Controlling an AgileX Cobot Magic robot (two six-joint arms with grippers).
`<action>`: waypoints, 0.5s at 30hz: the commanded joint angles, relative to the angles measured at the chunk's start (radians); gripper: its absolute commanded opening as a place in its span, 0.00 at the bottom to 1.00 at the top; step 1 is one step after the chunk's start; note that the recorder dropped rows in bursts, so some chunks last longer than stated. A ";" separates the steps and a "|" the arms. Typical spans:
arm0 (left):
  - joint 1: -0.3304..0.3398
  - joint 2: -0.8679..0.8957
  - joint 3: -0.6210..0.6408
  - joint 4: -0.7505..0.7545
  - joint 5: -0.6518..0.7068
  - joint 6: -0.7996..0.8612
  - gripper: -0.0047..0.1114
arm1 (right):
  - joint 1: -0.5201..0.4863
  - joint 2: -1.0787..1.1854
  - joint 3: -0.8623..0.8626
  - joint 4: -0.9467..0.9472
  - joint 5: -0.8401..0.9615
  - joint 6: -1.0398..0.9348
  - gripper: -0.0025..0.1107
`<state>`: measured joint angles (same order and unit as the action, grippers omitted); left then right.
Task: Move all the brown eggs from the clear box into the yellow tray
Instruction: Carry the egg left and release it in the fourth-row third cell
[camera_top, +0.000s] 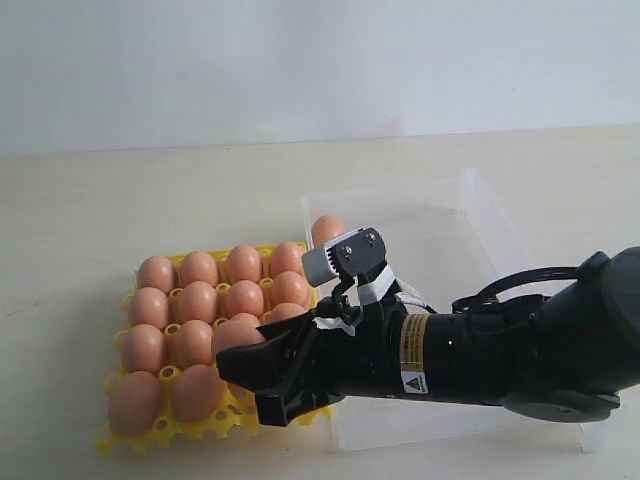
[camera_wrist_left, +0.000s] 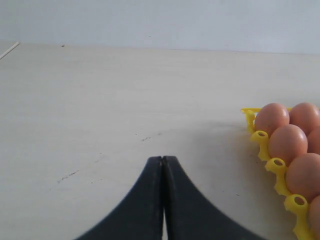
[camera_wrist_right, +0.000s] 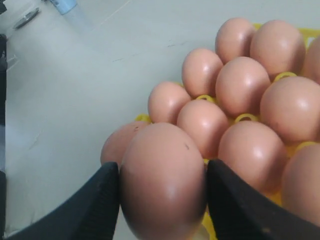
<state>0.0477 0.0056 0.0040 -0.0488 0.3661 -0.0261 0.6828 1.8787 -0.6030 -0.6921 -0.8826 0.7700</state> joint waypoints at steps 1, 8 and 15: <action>-0.006 -0.006 -0.004 -0.006 -0.010 -0.004 0.04 | 0.003 0.020 0.005 0.068 -0.046 -0.058 0.02; -0.006 -0.006 -0.004 -0.006 -0.010 -0.004 0.04 | 0.003 0.023 -0.034 0.064 -0.028 -0.055 0.02; -0.006 -0.006 -0.004 -0.006 -0.010 -0.004 0.04 | 0.003 0.028 -0.045 0.015 0.020 0.005 0.02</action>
<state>0.0477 0.0056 0.0040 -0.0488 0.3661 -0.0261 0.6828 1.9009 -0.6424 -0.6435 -0.8775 0.7554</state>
